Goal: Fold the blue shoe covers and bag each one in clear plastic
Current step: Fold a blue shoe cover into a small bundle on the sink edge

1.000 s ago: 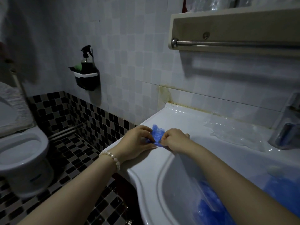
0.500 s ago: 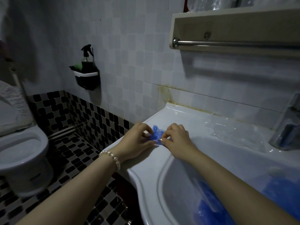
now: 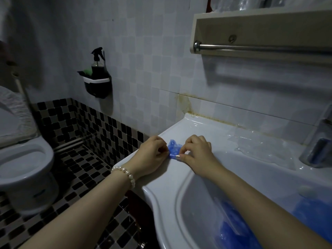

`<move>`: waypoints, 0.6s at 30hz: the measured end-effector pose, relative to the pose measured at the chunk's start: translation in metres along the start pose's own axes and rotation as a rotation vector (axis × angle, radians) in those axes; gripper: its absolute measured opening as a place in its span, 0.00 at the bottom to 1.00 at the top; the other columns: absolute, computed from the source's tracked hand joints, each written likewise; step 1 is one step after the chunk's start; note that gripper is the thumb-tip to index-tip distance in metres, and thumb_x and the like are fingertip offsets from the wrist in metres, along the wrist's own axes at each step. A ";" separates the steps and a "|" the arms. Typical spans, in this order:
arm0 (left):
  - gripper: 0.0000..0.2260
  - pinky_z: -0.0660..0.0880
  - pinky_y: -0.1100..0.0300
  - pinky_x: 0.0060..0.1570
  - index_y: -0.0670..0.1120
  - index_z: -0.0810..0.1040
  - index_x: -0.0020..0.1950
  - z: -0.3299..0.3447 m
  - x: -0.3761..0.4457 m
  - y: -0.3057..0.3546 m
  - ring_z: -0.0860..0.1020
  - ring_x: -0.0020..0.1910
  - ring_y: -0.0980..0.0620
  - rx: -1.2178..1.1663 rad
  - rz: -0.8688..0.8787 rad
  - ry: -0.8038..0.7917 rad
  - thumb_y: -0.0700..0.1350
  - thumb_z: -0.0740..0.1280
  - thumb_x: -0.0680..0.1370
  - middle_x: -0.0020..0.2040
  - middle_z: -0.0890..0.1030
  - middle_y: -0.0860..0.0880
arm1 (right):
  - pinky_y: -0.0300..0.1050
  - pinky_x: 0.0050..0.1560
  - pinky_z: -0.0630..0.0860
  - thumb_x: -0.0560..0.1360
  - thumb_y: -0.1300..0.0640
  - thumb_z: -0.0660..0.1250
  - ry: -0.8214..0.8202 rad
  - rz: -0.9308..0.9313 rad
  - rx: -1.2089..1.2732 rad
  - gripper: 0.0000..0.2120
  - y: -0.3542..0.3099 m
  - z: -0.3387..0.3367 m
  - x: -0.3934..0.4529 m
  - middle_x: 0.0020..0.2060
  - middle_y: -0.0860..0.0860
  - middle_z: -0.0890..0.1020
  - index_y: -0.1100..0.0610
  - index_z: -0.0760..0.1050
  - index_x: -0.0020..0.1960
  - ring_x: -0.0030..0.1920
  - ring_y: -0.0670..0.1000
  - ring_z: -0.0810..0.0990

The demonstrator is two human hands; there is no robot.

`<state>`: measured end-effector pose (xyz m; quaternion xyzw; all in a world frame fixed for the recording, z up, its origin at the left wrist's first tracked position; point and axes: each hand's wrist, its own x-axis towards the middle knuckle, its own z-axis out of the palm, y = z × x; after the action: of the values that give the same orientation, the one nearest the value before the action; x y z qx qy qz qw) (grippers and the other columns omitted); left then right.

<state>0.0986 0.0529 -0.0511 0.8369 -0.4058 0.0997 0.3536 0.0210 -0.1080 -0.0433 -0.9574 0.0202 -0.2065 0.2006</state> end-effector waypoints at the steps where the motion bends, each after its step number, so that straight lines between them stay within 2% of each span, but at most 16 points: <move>1: 0.06 0.74 0.57 0.49 0.44 0.80 0.47 -0.001 0.000 0.001 0.77 0.46 0.50 -0.023 -0.001 0.009 0.44 0.72 0.73 0.49 0.75 0.49 | 0.42 0.51 0.57 0.74 0.49 0.68 -0.032 0.015 -0.030 0.08 -0.002 0.000 0.002 0.47 0.46 0.70 0.53 0.80 0.46 0.55 0.48 0.65; 4: 0.07 0.71 0.63 0.45 0.44 0.82 0.44 -0.002 0.000 0.002 0.75 0.42 0.52 0.004 -0.001 0.000 0.45 0.75 0.71 0.47 0.76 0.48 | 0.45 0.52 0.60 0.80 0.50 0.58 -0.132 0.103 -0.095 0.12 -0.005 0.002 0.008 0.48 0.50 0.71 0.53 0.72 0.41 0.56 0.52 0.67; 6: 0.07 0.71 0.60 0.48 0.41 0.83 0.44 -0.001 0.001 0.003 0.75 0.44 0.50 0.048 -0.012 -0.012 0.44 0.73 0.72 0.47 0.76 0.48 | 0.47 0.52 0.61 0.81 0.50 0.54 -0.154 0.141 -0.117 0.17 -0.008 0.002 0.009 0.45 0.51 0.71 0.54 0.69 0.36 0.54 0.54 0.68; 7: 0.07 0.71 0.57 0.51 0.41 0.83 0.44 0.000 0.001 0.003 0.75 0.46 0.49 0.064 -0.016 -0.021 0.44 0.72 0.73 0.47 0.74 0.49 | 0.47 0.51 0.61 0.81 0.50 0.56 -0.136 0.146 -0.110 0.17 -0.008 0.003 0.008 0.44 0.51 0.71 0.53 0.68 0.34 0.53 0.54 0.69; 9: 0.07 0.69 0.54 0.54 0.41 0.82 0.46 0.000 0.001 0.003 0.75 0.49 0.48 0.087 -0.029 -0.033 0.45 0.70 0.75 0.48 0.72 0.51 | 0.45 0.48 0.59 0.79 0.50 0.62 0.016 0.097 -0.042 0.14 -0.005 0.008 0.004 0.43 0.49 0.73 0.52 0.70 0.36 0.50 0.51 0.69; 11: 0.10 0.64 0.57 0.52 0.42 0.82 0.49 0.002 0.001 0.004 0.72 0.54 0.49 0.167 -0.059 -0.046 0.47 0.66 0.78 0.51 0.71 0.51 | 0.42 0.45 0.58 0.73 0.50 0.70 0.206 -0.026 0.037 0.07 -0.001 0.011 -0.005 0.41 0.48 0.74 0.52 0.76 0.40 0.45 0.48 0.70; 12: 0.11 0.60 0.58 0.49 0.44 0.82 0.51 0.002 0.001 0.004 0.69 0.56 0.49 0.226 -0.072 -0.043 0.50 0.64 0.78 0.53 0.71 0.50 | 0.41 0.44 0.58 0.69 0.47 0.72 0.231 -0.085 0.024 0.09 0.000 0.011 -0.008 0.40 0.47 0.75 0.52 0.79 0.40 0.43 0.47 0.70; 14: 0.13 0.55 0.58 0.46 0.46 0.82 0.51 0.003 0.002 0.006 0.66 0.57 0.50 0.298 -0.096 -0.034 0.53 0.62 0.79 0.55 0.71 0.51 | 0.40 0.43 0.57 0.65 0.43 0.72 0.217 -0.145 -0.021 0.13 0.002 0.011 -0.010 0.38 0.45 0.74 0.51 0.82 0.40 0.43 0.46 0.69; 18: 0.12 0.54 0.59 0.47 0.50 0.81 0.48 0.000 0.000 0.006 0.64 0.54 0.54 0.232 -0.110 0.005 0.55 0.63 0.78 0.51 0.69 0.54 | 0.40 0.47 0.54 0.72 0.46 0.70 0.083 -0.060 -0.072 0.10 -0.001 0.006 -0.002 0.45 0.44 0.71 0.52 0.82 0.48 0.52 0.46 0.66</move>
<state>0.0941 0.0505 -0.0479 0.8929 -0.3441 0.1287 0.2602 0.0218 -0.1045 -0.0483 -0.9548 0.0070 -0.2512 0.1589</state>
